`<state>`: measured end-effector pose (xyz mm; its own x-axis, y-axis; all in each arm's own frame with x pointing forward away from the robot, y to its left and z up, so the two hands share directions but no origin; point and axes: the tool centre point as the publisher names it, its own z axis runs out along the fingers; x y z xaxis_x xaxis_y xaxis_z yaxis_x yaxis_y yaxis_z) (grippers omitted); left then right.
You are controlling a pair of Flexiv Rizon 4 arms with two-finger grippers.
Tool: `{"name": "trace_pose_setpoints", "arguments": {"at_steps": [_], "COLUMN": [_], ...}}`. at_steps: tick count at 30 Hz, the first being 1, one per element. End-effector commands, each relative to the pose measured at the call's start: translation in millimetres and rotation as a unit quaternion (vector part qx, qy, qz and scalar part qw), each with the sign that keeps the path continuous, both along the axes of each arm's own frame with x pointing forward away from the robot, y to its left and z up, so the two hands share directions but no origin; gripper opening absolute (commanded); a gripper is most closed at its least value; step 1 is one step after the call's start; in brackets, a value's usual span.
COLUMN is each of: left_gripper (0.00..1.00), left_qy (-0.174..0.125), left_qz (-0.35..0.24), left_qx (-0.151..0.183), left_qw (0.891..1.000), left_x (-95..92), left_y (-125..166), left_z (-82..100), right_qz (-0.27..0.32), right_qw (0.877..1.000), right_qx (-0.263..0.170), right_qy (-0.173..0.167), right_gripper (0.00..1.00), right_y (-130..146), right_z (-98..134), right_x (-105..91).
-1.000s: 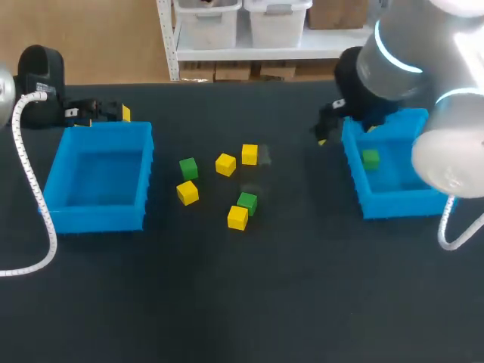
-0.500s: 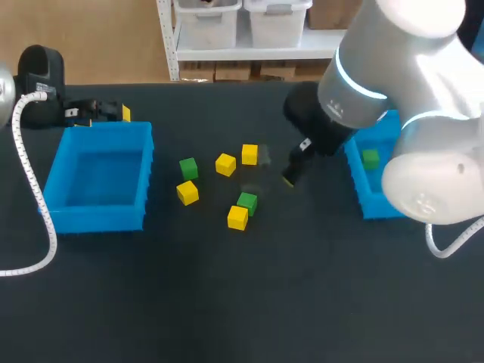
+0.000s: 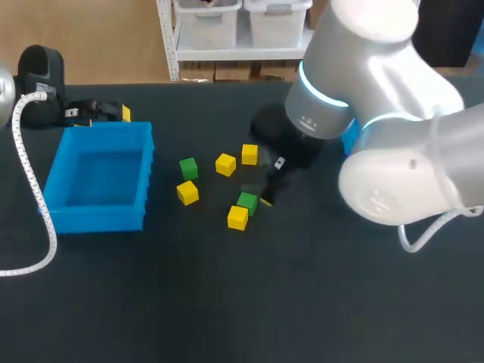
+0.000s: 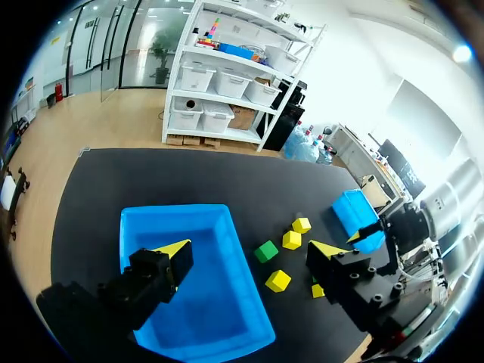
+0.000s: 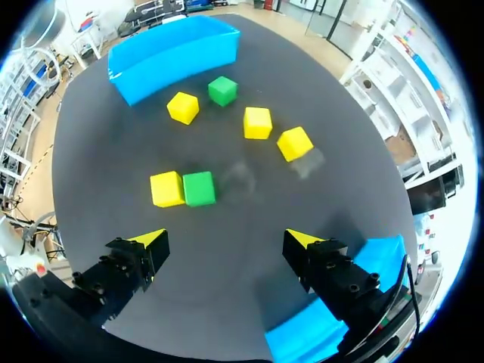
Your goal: Put the green cubes in the right bin and the yellow cubes in the left bin.
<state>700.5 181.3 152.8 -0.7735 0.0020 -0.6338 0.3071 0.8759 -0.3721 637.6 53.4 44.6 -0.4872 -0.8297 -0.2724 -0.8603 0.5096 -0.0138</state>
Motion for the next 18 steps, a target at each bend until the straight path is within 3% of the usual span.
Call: {"name": "trace_pose_setpoints", "arguments": {"at_steps": [1,18], "left_gripper": [1.00,1.00], "left_qy": [-0.004,-0.004], "left_qz": [-0.004,-0.004], "left_qx": [-0.005,-0.005], "left_qw": [1.000,1.000], "left_x": [-0.7,-0.7], "left_y": [2.7,2.7], "left_z": [-1.8,-1.8], "right_qz": [0.002,0.003], "right_qw": [1.000,0.999], "right_qx": [-0.010,-0.027], "right_qy": [-0.002,-0.023], "right_gripper": [1.00,1.00], "right_y": [11.8,17.8], "right_z": [-12.8,-43.0], "right_x": [-0.3,1.9]}}
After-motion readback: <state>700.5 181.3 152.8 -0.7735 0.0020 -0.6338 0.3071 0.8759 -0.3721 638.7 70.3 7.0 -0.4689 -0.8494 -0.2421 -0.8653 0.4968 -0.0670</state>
